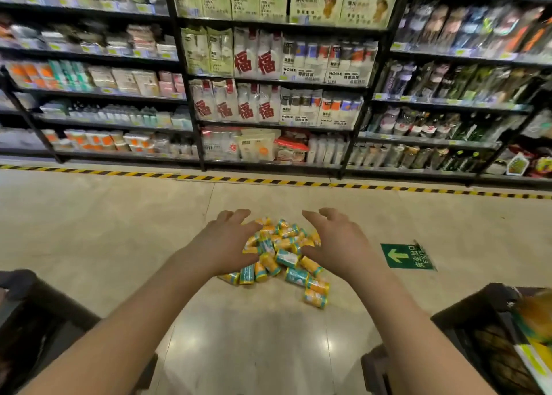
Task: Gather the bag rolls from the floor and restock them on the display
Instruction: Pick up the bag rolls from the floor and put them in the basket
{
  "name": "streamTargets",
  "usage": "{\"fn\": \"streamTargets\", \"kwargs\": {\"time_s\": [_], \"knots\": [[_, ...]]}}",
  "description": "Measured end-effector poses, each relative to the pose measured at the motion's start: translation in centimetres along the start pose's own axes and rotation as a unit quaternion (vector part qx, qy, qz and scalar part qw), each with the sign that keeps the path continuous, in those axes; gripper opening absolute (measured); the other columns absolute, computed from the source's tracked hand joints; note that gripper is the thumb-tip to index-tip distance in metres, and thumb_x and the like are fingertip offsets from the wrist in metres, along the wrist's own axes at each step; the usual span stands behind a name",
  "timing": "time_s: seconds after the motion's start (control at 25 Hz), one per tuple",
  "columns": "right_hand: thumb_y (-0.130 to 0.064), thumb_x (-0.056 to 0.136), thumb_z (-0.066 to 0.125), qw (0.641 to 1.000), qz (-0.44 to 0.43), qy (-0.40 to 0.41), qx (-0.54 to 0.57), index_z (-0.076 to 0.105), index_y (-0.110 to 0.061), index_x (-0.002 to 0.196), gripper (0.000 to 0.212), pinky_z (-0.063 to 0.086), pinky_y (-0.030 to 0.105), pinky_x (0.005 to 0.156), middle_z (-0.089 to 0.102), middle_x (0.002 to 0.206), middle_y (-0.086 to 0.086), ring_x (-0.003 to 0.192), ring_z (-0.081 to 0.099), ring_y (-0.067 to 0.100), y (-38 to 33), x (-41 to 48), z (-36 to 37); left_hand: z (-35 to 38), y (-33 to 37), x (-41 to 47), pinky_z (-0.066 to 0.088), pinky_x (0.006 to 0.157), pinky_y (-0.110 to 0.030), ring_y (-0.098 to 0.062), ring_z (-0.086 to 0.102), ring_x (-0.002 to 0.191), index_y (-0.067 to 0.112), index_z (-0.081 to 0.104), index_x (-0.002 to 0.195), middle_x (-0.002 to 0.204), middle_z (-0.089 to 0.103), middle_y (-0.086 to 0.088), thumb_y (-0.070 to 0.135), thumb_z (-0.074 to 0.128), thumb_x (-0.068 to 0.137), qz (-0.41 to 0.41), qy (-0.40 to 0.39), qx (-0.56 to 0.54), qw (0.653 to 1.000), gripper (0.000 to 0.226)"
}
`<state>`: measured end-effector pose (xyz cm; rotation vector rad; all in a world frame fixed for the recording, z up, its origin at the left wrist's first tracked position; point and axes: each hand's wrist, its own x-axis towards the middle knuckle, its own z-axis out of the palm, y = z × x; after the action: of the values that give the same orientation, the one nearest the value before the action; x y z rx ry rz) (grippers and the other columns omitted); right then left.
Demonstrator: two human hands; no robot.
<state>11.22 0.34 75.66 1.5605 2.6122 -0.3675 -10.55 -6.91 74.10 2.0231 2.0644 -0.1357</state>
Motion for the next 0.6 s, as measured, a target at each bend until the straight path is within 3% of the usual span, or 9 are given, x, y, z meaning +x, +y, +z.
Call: {"fn": "streamTargets", "kwargs": {"time_s": [0.6], "knots": [[-0.047, 0.093, 0.061, 0.996, -0.019, -0.086, 0.02, 0.027, -0.031, 0.156, 0.074, 0.036, 0.043, 0.11, 0.033, 0.157, 0.01, 0.139, 0.039, 0.032, 9.3, 37.6, 2.3, 1.2, -10.0, 33.9, 0.032, 0.116, -0.04, -0.026, 0.017, 0.15, 0.037, 0.033, 0.153, 0.167, 0.012, 0.002, 0.055, 0.057, 0.094, -0.035, -0.094, -0.037, 0.994, 0.066]]}}
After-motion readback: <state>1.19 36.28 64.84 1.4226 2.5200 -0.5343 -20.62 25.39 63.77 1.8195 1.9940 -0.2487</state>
